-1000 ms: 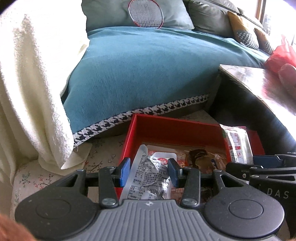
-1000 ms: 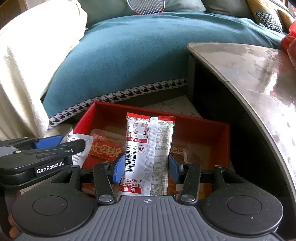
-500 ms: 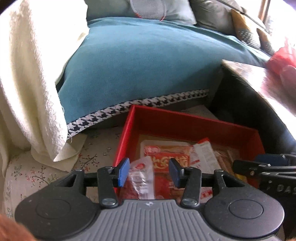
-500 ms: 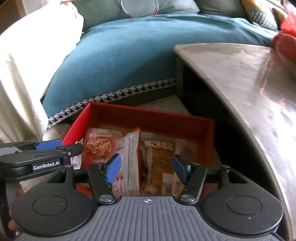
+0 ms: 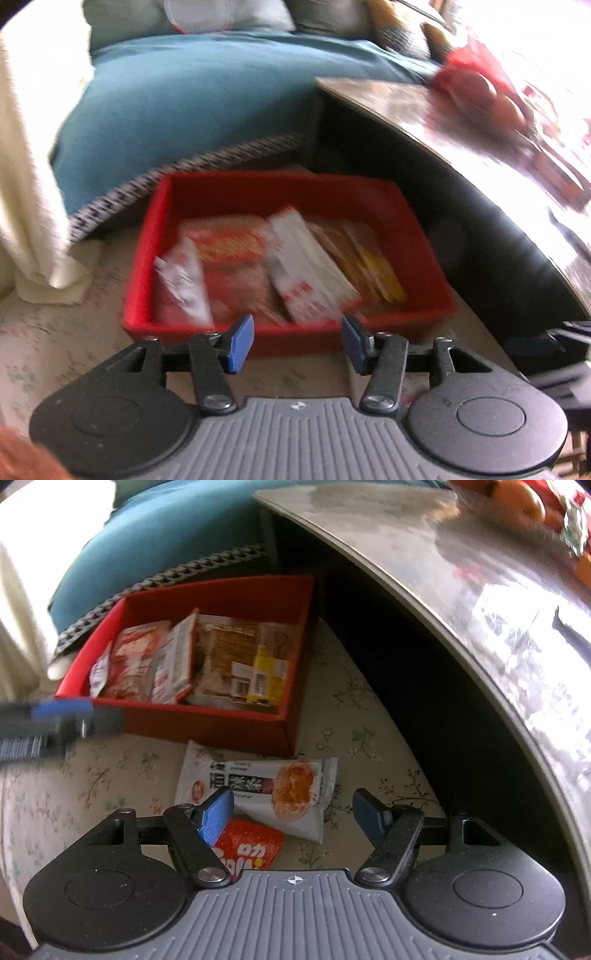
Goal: Organize snacks
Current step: 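Move left gripper to red Trolli bag while right gripper approaches white spicy-strip bag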
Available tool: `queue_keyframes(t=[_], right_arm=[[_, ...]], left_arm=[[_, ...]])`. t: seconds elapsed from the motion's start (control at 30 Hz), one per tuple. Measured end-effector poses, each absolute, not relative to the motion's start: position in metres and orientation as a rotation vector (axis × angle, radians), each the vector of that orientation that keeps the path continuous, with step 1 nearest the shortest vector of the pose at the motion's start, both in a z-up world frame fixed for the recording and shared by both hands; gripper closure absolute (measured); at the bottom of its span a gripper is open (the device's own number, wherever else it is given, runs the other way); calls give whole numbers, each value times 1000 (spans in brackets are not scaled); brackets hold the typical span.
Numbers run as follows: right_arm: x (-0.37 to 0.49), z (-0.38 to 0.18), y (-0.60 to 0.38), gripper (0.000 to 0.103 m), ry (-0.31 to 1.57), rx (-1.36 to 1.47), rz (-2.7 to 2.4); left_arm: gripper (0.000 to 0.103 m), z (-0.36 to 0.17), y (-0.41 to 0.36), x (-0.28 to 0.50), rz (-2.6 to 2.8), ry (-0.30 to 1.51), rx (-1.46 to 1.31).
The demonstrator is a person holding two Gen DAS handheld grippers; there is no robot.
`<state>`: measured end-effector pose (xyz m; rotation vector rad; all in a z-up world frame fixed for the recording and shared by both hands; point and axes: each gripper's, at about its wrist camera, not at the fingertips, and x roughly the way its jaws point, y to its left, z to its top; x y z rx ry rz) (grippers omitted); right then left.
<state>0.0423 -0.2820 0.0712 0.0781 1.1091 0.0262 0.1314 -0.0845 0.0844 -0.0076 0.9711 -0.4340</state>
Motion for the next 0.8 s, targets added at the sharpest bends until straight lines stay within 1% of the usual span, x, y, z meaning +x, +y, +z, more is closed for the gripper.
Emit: queue_keyframes(t=[0.17, 0.33, 0.37, 0.43, 0.47, 0.5, 0.6, 0.63, 0.7, 0.73, 0.8], right_arm=[[65, 47, -268, 26, 1150, 51, 124], [78, 29, -256, 25, 1199, 40, 209], [78, 27, -254, 24, 1217, 33, 225], [74, 24, -249, 15, 1265, 43, 270], [69, 24, -247, 16, 1292, 49, 292], [64, 24, -244, 14, 1307, 61, 319], [46, 22, -246, 14, 1361, 141, 366], [40, 21, -249, 17, 1383, 185, 394], [30, 28, -257, 19, 1365, 225, 430], [27, 36, -262, 17, 1329, 208, 410], [26, 49, -274, 16, 1259, 204, 350]], left_arm=[[58, 79, -110, 116, -528, 996, 26], [58, 69, -107, 113, -544, 1058, -20], [58, 67, -105, 112, -538, 1070, -29], [58, 63, -100, 107, -523, 1089, -46], [58, 62, -97, 104, -517, 1098, -53], [58, 62, -94, 100, -514, 1104, -58], [57, 60, -85, 87, -505, 1110, -73], [57, 58, -83, 83, -508, 1115, -77], [56, 57, -78, 73, -513, 1124, -87], [56, 57, -75, 68, -511, 1124, -93], [54, 57, -68, 59, -518, 1134, -130]])
